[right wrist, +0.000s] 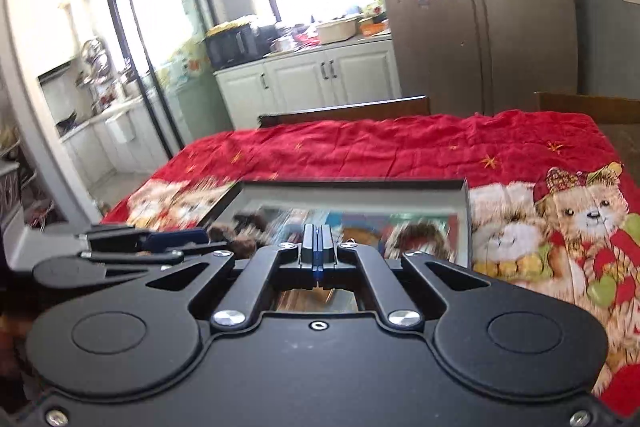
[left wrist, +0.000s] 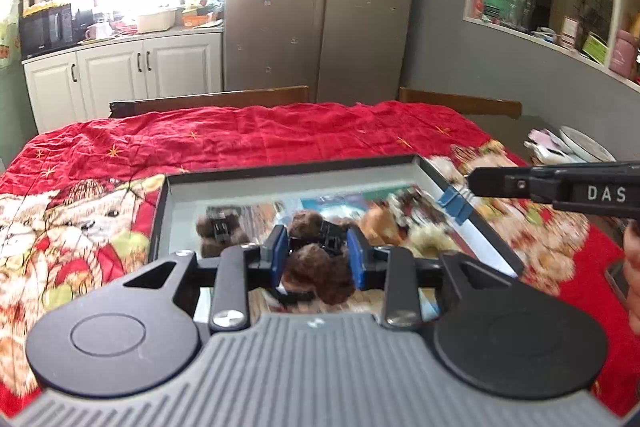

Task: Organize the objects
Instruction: 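Carry the bear clip into the box and open the left tool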

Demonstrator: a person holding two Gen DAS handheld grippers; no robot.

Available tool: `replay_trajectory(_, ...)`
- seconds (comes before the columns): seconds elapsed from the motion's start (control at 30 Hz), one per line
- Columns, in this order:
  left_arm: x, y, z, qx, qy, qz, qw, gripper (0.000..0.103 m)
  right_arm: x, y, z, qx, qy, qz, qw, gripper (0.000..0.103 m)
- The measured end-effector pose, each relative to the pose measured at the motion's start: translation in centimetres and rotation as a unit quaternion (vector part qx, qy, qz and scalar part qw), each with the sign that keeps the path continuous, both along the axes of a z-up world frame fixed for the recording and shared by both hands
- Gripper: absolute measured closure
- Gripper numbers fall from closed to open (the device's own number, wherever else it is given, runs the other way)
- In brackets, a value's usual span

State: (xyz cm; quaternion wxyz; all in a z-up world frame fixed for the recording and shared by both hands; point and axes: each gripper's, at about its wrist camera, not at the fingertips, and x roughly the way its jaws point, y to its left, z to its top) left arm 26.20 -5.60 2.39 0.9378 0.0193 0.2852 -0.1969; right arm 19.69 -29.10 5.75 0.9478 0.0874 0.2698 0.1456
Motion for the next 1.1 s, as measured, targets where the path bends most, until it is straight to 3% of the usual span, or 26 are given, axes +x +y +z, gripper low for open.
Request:
replay_trajectory(0.17,3.9,-0.5,-0.7,0.013,0.0,0.022,0.9997,0.067,4.1,-0.9,-0.3,0.009,0.007,-0.036,0.999,0.102)
replay_trajectory(0.43,8.6,-1.4,-2.1,0.018,0.018,0.039,0.9989,0.067,9.5,-0.7,-3.5,0.007,0.044,-0.061,0.997,0.102)
replay_trajectory(0.7,10.7,-2.0,-3.3,0.028,0.03,0.047,0.9981,0.067,12.5,0.0,-5.9,-0.004,0.063,-0.072,0.995,0.102)
replay_trajectory(1.1,11.5,-1.9,-4.8,0.039,0.044,0.053,0.9969,0.067,13.9,0.3,-7.4,-0.004,0.081,-0.075,0.994,0.102)
